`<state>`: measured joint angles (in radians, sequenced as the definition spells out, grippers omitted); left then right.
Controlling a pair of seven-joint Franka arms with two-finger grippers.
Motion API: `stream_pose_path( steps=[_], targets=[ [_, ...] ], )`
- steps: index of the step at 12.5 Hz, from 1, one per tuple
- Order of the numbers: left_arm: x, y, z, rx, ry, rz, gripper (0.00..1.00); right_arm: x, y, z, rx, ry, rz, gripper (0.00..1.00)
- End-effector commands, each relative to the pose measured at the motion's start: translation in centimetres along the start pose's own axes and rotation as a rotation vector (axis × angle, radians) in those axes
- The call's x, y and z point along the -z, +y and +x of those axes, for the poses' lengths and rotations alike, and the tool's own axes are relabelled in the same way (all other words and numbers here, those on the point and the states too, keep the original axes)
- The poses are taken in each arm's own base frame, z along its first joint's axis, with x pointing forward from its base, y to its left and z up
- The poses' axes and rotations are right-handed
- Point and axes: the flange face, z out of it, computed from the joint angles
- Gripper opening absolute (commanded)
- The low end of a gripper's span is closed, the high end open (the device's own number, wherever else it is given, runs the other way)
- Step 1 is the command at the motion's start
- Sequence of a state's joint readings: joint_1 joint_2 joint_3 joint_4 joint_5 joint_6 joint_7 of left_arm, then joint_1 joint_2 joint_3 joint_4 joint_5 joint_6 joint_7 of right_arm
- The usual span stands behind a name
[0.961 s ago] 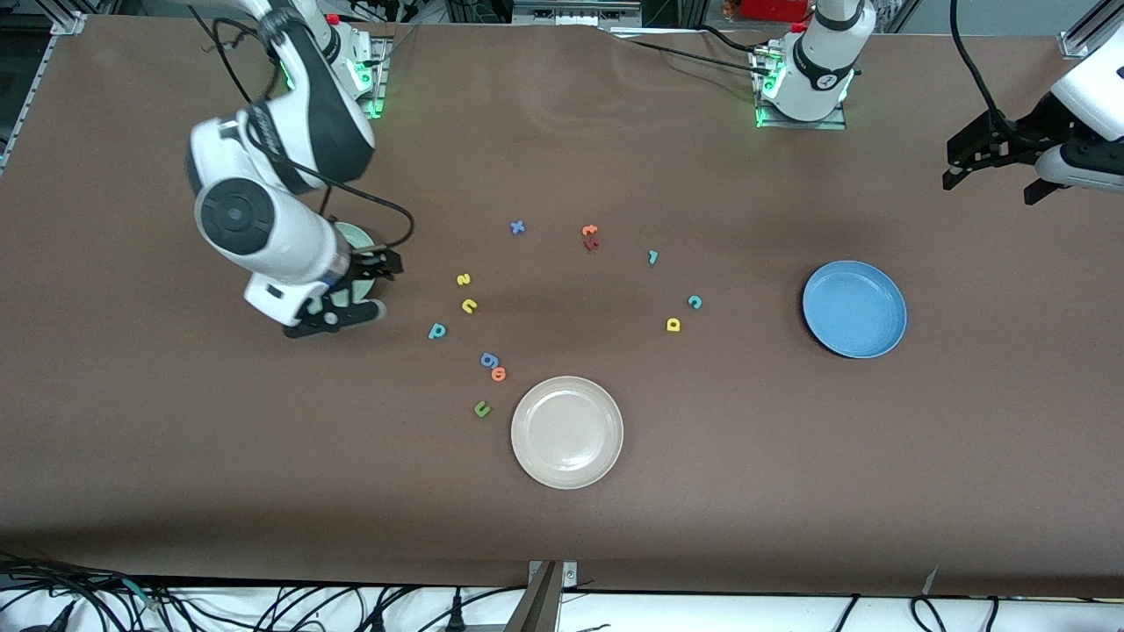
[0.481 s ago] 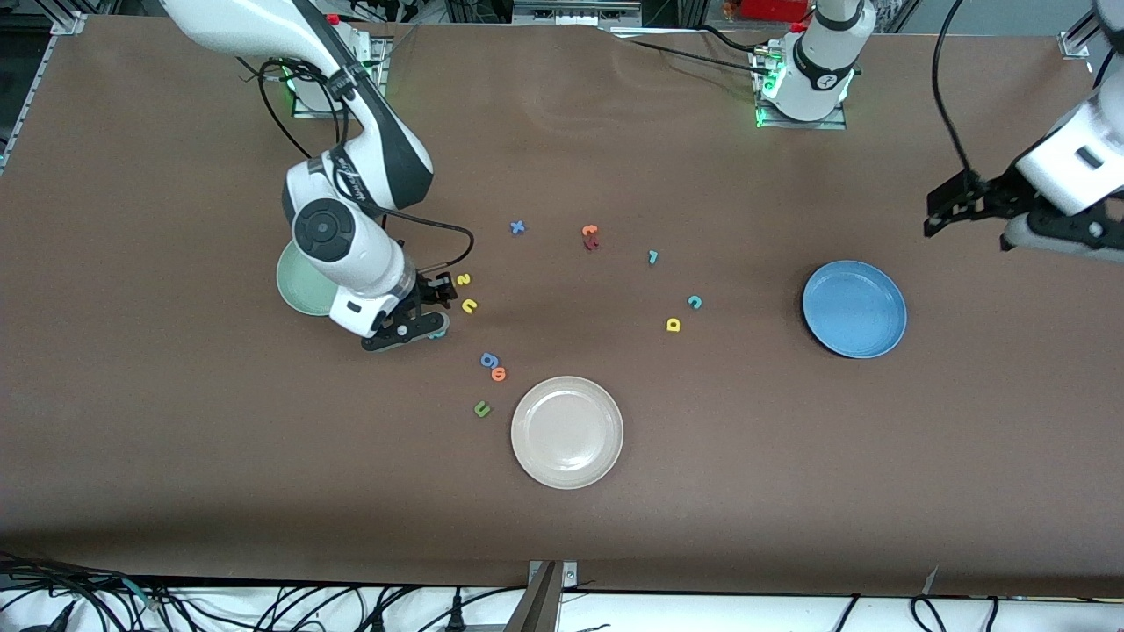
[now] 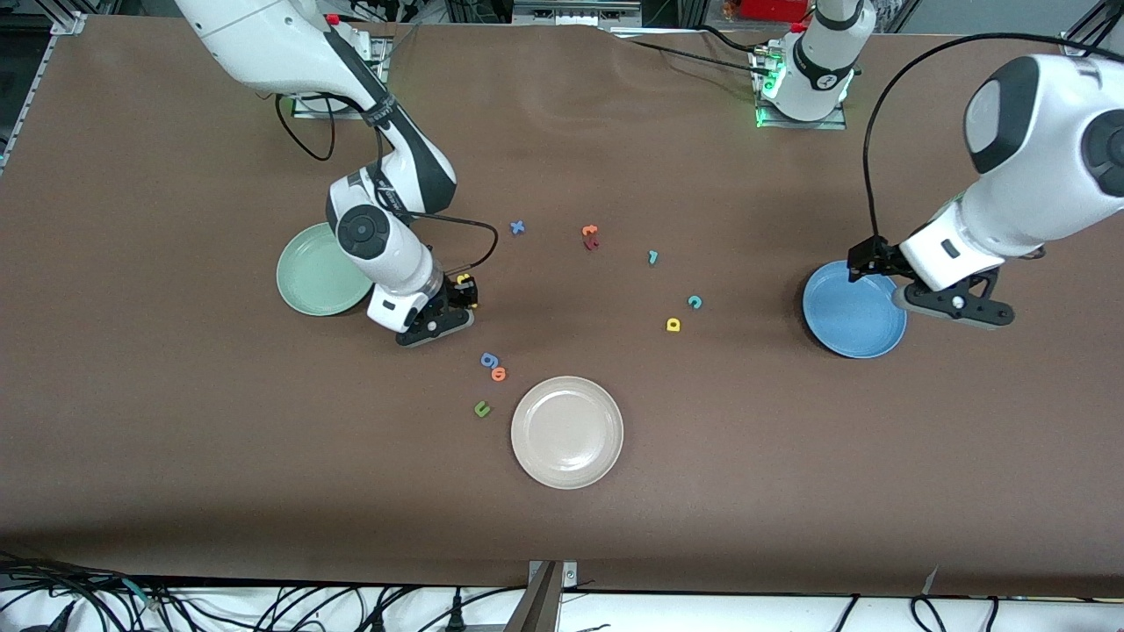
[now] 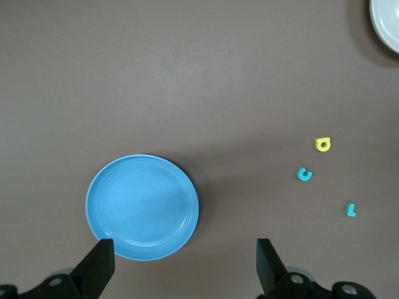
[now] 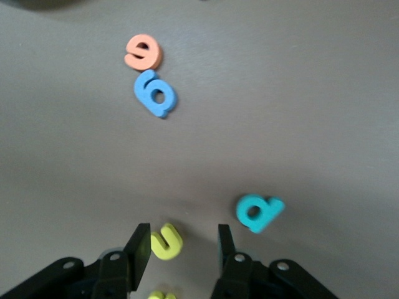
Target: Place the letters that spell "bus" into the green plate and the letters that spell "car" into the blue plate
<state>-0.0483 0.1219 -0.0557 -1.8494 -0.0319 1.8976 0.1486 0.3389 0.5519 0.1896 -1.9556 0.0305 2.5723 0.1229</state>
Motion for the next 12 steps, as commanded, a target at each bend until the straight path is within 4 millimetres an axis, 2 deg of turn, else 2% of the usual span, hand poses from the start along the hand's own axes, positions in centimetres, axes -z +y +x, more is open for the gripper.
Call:
stream_pose_path(
  steps=[1,3,4,5,6,7,8,10,11,12],
  targets=[
    [-2.4,0.1,0.8,-0.07,-0.007,-0.012,1.0,-1.4,-0.8,-0.7,-0.003,0.026,0.014,0.52],
    [-4.4,1.2,1.2,-0.066,-0.03,-0.028,1.0,-1.9,-1.4,-1.2,0.009,0.014,0.013,0.52],
    [-5.7,2.3,1.1,-0.091,-0.016,-0.018,1.0,-2.0,-1.4,-1.4,0.01,0.009,0.012,0.52],
    [-7.6,3.9,0.8,-0.12,0.002,-0.012,1.0,-2.3,-1.3,-1.6,0.012,0.003,0.01,0.52],
    [-9.0,6.9,0.6,-0.162,0.016,-0.006,1.0,-2.5,-1.6,-1.8,0.019,-0.002,0.01,0.52],
    [-10.0,8.5,0.4,-0.167,0.026,-0.006,1.0,-2.9,-2.0,-2.0,0.029,-0.009,0.009,0.51],
    [-11.2,10.4,0.2,-0.174,0.024,-0.008,1.0,-2.9,-2.1,-2.0,0.034,-0.009,0.01,0.44],
    [-14.3,13.0,-0.3,-0.211,0.03,-0.007,0.98,-2.8,-2.0,-2.0,0.042,-0.009,0.008,0.16],
    [-15.4,14.1,-0.5,-0.237,0.038,-0.006,0.98,-3.1,-2.3,-2.3,0.047,-0.019,0.007,0.1],
    [-16.4,15.2,-0.7,-0.27,0.04,-0.003,0.98,-3.6,-2.4,-2.6,0.056,-0.028,0.005,0.08]
  ],
)
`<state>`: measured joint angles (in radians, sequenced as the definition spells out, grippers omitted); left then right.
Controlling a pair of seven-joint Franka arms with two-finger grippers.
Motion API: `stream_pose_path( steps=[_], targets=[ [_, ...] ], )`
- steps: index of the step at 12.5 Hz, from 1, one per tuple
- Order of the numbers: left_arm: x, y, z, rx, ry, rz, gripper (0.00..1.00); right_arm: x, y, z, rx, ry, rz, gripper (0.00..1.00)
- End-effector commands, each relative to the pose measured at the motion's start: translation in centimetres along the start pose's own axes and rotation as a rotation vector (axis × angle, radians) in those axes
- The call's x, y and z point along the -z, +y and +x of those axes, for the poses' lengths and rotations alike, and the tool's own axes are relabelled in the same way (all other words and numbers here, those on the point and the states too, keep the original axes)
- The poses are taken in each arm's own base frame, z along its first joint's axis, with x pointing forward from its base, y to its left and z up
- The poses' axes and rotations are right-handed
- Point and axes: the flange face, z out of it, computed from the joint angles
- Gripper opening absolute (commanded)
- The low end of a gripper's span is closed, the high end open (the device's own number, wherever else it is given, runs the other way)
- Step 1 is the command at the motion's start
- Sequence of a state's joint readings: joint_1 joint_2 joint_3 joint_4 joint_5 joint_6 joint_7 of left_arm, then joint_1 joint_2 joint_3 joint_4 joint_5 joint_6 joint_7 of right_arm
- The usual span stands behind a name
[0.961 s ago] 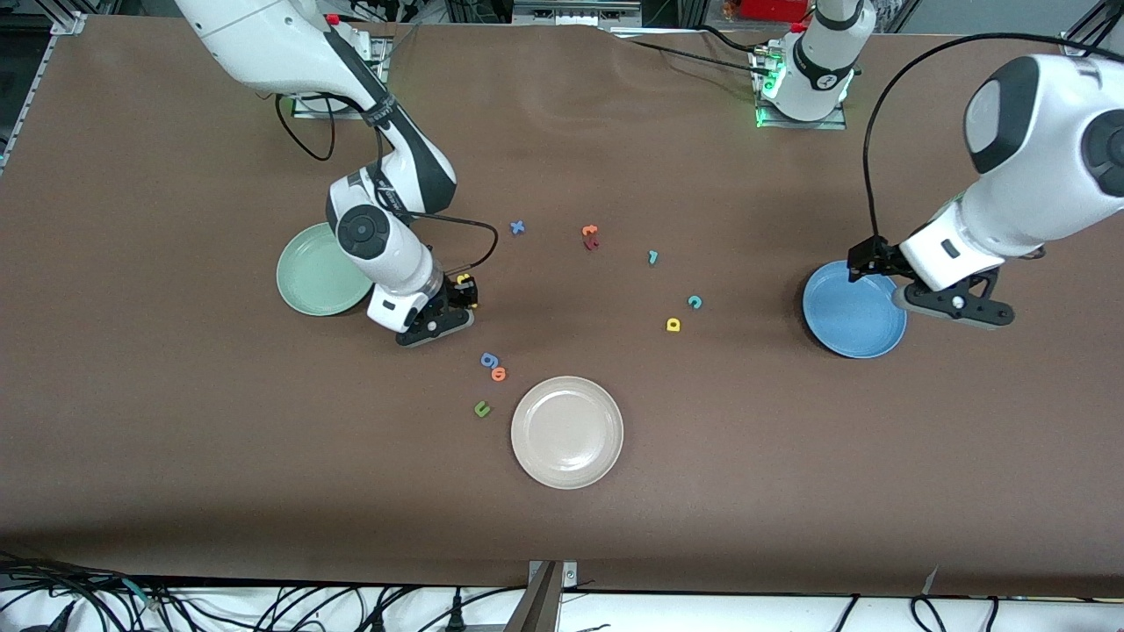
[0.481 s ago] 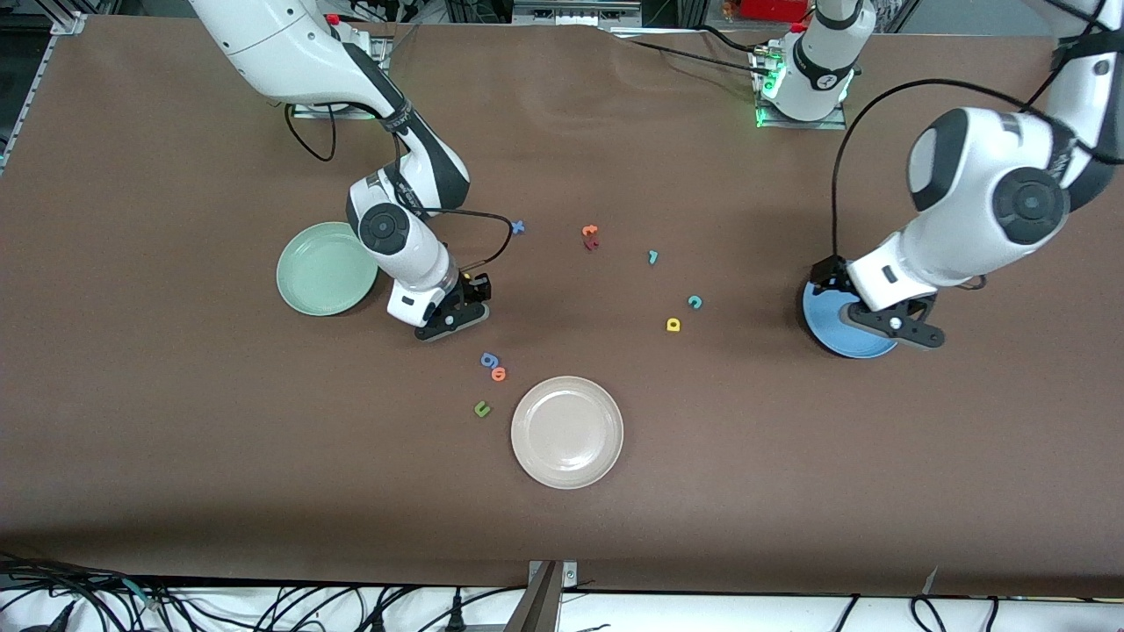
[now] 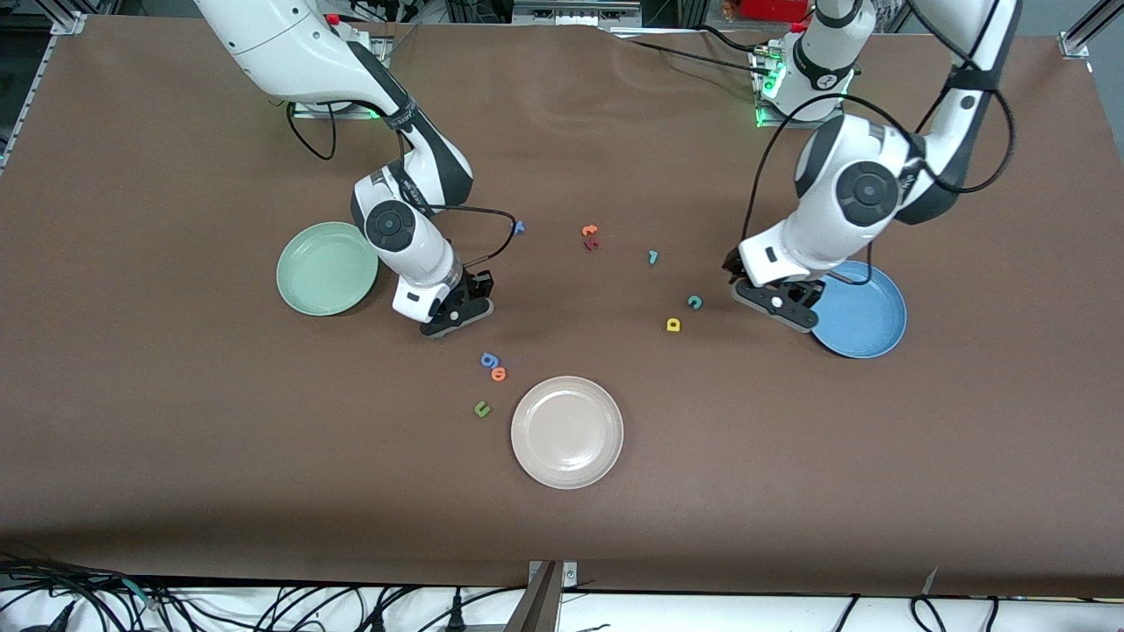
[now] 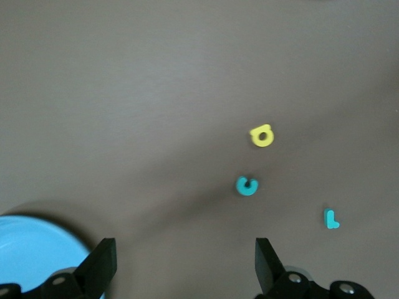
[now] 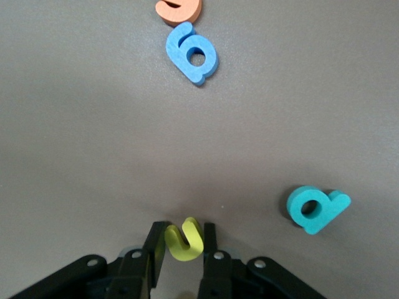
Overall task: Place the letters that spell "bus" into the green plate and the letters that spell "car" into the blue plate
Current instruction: 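Grasp the yellow letter and lower it onto the green plate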
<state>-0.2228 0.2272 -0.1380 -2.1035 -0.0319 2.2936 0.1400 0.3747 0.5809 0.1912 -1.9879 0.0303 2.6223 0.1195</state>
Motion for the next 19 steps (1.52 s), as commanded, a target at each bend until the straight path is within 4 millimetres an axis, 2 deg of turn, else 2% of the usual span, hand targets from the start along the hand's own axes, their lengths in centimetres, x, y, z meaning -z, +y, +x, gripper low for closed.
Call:
stream_pose_path(
  steps=[1,3,4,5,6,9,10,11,13,14,16,17,18,19],
  targets=[
    [-2.5,3.0,0.3,-0.085,0.009,0.016,0.98,-0.1,-0.4,-0.5,0.035,-0.002,-0.005,0.08],
    [-4.6,5.8,0.6,-0.207,-0.003,0.077,0.98,3.2,1.9,0.7,0.029,-0.017,-0.034,0.08],
    [-5.5,6.3,0.7,-0.223,-0.002,0.079,0.98,5.2,3.1,1.1,0.033,-0.031,-0.049,0.08],
    [-6.2,6.3,0.8,-0.223,0.0,0.076,0.98,6.8,5.2,1.1,0.033,-0.055,-0.07,0.08],
    [-7.1,6.3,0.5,-0.223,-0.016,0.072,0.94,7.8,7.4,0.7,0.049,-0.095,-0.086,0.08],
    [-9.6,6.2,0.2,-0.215,-0.048,0.057,0.93,10.6,16.8,-1.8,0.097,-0.224,-0.11,0.08],
    [-10.0,6.2,0.2,-0.204,-0.048,0.055,0.88,11.0,19.7,-3.3,0.084,-0.262,-0.107,0.08],
    [-10.5,6.3,0.2,-0.199,-0.053,0.051,0.82,11.2,21.0,-5.0,0.062,-0.298,-0.097,0.08],
    [-11.8,7.2,0.5,-0.213,-0.024,0.046,0.81,10.4,22.6,-8.2,0.018,-0.338,-0.084,0.09],
    [-12.7,7.4,0.5,-0.216,-0.017,0.042,0.78,9.7,22.9,-9.1,0.007,-0.356,-0.079,0.09],
    [-13.0,7.3,0.5,-0.214,-0.017,0.041,0.74,7.9,23.5,-10.8,-0.014,-0.363,-0.083,0.12],
    [-13.4,7.3,0.4,-0.216,-0.023,0.04,0.73,7.3,23.6,-11.1,-0.018,-0.356,-0.088,0.24],
    [-13.9,7.2,0.3,-0.214,-0.031,0.038,0.72,7.3,23.6,-11.1,-0.021,-0.36,-0.086,0.54],
    [-14.0,7.1,0.3,-0.212,-0.033,0.04,0.72,7.7,23.6,-10.9,-0.043,-0.353,-0.09,0.77]
  ],
)
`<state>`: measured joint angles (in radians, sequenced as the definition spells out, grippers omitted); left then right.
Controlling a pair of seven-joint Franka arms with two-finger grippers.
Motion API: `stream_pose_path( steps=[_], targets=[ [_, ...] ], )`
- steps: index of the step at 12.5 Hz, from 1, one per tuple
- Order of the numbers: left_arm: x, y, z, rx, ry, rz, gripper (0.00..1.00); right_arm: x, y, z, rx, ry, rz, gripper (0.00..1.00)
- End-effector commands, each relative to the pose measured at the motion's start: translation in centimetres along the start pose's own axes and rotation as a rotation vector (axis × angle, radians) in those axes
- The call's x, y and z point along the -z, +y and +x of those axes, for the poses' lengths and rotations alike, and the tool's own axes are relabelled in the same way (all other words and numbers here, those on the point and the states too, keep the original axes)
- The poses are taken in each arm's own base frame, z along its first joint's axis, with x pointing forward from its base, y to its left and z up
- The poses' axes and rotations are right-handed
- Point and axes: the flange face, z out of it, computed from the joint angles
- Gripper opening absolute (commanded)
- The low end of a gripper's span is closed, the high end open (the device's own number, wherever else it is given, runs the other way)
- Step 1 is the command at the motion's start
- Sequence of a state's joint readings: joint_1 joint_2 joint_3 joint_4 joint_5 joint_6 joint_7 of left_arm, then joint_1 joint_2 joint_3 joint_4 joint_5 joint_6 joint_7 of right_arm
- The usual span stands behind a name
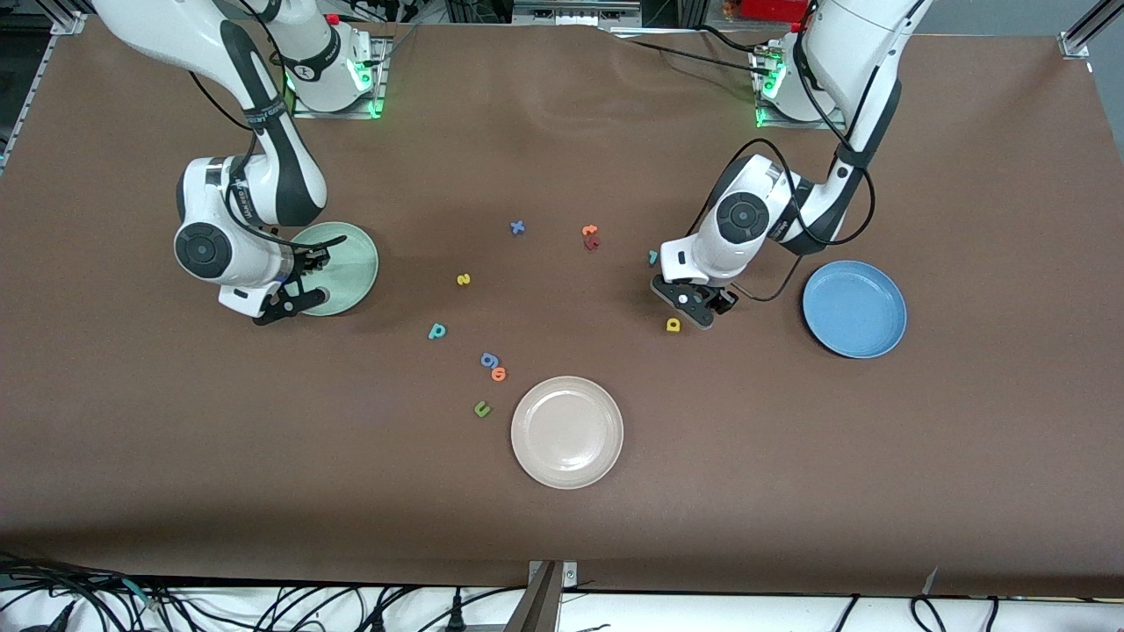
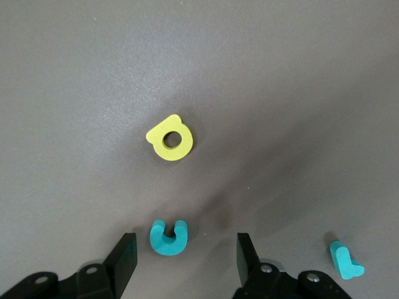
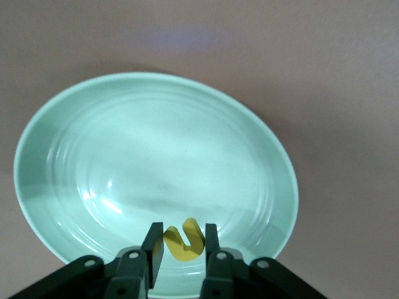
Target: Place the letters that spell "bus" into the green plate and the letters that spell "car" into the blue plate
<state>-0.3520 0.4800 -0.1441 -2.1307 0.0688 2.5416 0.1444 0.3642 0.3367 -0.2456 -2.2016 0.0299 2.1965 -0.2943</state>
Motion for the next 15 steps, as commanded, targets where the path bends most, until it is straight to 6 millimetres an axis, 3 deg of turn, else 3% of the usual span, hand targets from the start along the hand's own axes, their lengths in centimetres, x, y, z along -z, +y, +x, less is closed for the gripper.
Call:
stream_pose_path(
  steps=[1,5,7,8,12,15],
  targets=[
    [-0.3,-0.2,0.0,-0.004,0.003,0.013,0.72,1.5,-0.4,-0.5,-0.049,0.026,0.01,0.79],
    [-0.5,-0.4,-0.1,-0.002,0.0,0.016,0.55,6.0,-5.6,2.2,-0.158,0.023,0.01,0.77],
    [-0.7,-0.7,-0.2,0.002,-0.004,0.017,0.49,8.0,-8.8,4.7,-0.304,0.09,0.009,0.74],
    [-0.7,-0.9,-0.2,0.005,-0.004,0.019,0.46,8.2,-9.4,6.5,-0.375,0.117,0.014,0.73],
    [-0.5,-1.0,-0.2,0.004,-0.002,0.023,0.24,6.1,-14.1,13.4,-0.703,0.194,0.135,0.65],
    [0.2,-1.3,-0.1,0.014,0.003,0.021,0.21,3.9,-16.1,15.6,-0.895,0.258,0.176,0.63]
  ],
)
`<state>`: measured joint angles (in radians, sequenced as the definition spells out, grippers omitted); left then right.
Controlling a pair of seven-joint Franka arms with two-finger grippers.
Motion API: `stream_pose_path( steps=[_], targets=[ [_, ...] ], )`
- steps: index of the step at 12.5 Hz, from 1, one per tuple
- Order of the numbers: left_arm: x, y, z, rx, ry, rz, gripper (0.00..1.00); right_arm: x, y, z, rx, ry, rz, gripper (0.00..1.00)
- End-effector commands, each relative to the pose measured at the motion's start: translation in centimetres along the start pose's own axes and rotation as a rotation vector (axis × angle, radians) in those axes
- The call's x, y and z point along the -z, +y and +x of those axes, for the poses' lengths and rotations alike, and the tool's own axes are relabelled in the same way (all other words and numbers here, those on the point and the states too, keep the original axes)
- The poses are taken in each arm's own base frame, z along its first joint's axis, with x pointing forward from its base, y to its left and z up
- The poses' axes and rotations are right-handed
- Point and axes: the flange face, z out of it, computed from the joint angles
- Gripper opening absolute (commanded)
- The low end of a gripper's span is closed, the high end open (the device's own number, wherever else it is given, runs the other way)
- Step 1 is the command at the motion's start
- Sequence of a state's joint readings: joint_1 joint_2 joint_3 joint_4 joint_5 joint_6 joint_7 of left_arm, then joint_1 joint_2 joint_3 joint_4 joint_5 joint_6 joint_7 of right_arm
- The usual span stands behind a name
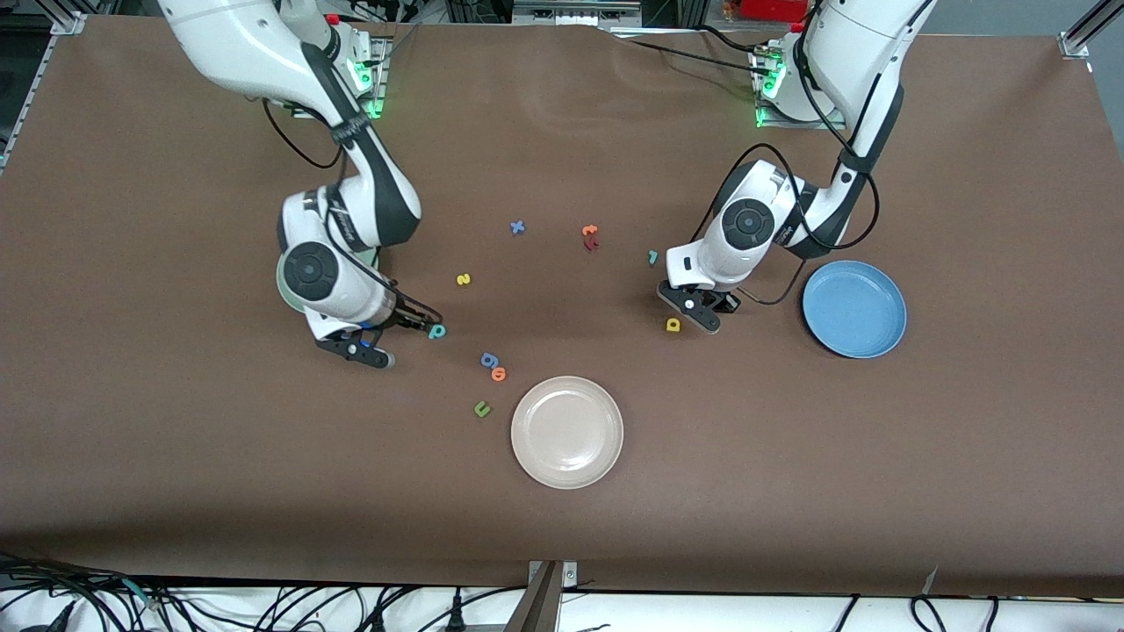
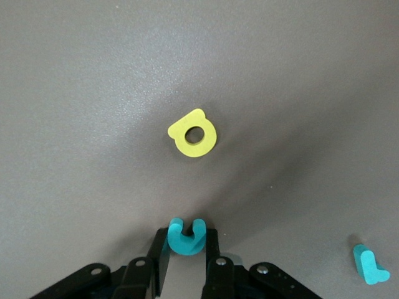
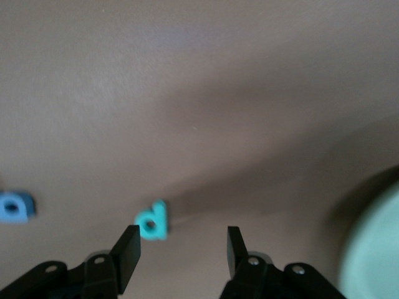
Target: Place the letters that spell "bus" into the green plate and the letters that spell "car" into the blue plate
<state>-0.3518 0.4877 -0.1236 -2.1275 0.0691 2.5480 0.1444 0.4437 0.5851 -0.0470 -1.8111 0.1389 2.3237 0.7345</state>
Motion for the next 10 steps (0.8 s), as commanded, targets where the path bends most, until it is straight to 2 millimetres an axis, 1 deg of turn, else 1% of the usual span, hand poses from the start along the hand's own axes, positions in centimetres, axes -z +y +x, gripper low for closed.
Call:
stream_pose_path(
  steps=[1,2,3,4,5,6,7,8,9,10],
  targets=[
    [1.0,-0.2,0.1,-0.002,0.01,0.015,0.18,-1.9,-1.9,0.2,-0.099,0.022,0.027,0.62],
    [1.4,-0.4,0.1,0.001,0.015,0.018,0.17,-2.3,-2.1,-0.2,-0.094,0.016,0.022,0.6],
    [1.9,-0.7,0.1,0.006,0.019,0.02,0.17,-2.5,-2.7,-0.9,-0.079,0.015,0.019,0.6],
    [2.9,-1.8,-0.1,0.04,0.014,0.013,0.17,-2.7,-2.7,-1.0,-0.078,0.013,0.017,0.58],
    [3.9,-3.5,-0.6,0.093,0.014,-0.002,0.18,-3.3,-2.8,-1.3,-0.076,0.009,0.01,0.58],
    [5.1,-5.3,-1.2,0.12,0.012,0.001,0.19,-3.5,-3.3,-1.9,-0.064,0.008,0.006,0.54],
    [5.8,-7.0,-2.1,0.143,-0.015,-0.003,0.2,-3.8,-3.2,-2.1,-0.06,0.006,0.001,0.47],
    [6.1,-8.3,-2.9,0.154,-0.034,-0.008,0.19,-3.9,-3.2,-2.0,-0.058,0.006,-0.001,0.39],
    [6.3,-10.2,-3.7,0.183,-0.041,-0.003,0.19,-3.8,-3.2,-2.0,-0.055,0.009,-0.002,0.34],
    [6.2,-11.8,-4.5,0.207,-0.049,0.002,0.19,-3.9,-3.0,-2.0,-0.051,0.01,-0.007,0.32]
  ],
)
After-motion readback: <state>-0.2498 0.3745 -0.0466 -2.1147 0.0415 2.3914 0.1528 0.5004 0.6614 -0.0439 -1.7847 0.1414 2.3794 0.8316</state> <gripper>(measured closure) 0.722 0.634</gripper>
